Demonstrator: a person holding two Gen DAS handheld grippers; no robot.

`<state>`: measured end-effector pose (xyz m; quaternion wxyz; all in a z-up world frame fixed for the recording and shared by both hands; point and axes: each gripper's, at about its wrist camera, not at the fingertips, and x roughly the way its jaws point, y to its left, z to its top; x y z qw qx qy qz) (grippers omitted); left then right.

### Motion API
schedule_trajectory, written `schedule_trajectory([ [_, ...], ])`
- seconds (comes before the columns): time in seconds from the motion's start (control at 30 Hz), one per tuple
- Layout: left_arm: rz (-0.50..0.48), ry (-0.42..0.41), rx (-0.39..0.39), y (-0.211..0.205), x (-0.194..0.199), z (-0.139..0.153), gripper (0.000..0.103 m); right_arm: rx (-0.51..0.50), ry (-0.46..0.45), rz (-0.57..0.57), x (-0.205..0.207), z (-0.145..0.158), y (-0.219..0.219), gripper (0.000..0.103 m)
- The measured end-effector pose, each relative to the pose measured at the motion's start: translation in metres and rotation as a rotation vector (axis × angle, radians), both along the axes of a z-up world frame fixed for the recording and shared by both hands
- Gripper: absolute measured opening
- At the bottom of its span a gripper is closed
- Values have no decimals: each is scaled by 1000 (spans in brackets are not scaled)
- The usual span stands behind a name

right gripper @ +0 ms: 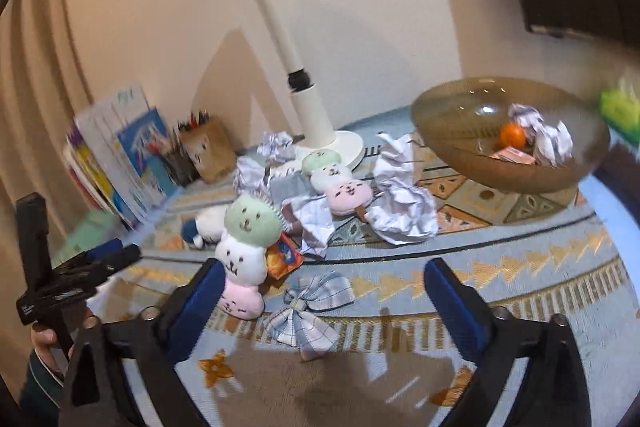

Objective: Organize objects
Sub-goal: 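Move both grippers back toward the plush toys on the rug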

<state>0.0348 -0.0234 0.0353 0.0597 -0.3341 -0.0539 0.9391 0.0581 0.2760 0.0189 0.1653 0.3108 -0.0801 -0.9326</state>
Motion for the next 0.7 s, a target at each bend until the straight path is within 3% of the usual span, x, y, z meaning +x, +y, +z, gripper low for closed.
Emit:
schedule_trajectory([
  [0.03, 18, -8, 6, -3, 2, -9, 102, 26, -7, -18, -1, -7, -3, 101],
  [0.1, 56, -64, 21, -11, -1, -22, 102, 73, -106, -66, -13, -20, -3, 101],
  [0.17, 52, -43, 63, -16, 1, -21, 102, 34, -119, -77, -17, -22, 5, 101],
  [0.37, 62, -71, 50, -10, 0, -22, 102, -85, -141, -90, -21, -25, 28, 101],
  [0.43, 45, -91, 45, -7, -3, -23, 102, -81, -136, -86, -19, -23, 27, 101],
  [0.53, -71, -166, 38, 0, -15, -30, 102, -12, -103, -75, -11, -17, 10, 101],
  [0.6, -163, -162, -60, 9, -23, -24, 102, 30, -92, -48, -3, -14, -8, 101],
  [0.7, -264, -120, -181, 15, -43, -9, 102, 10, -132, 14, 0, -16, -39, 101],
])
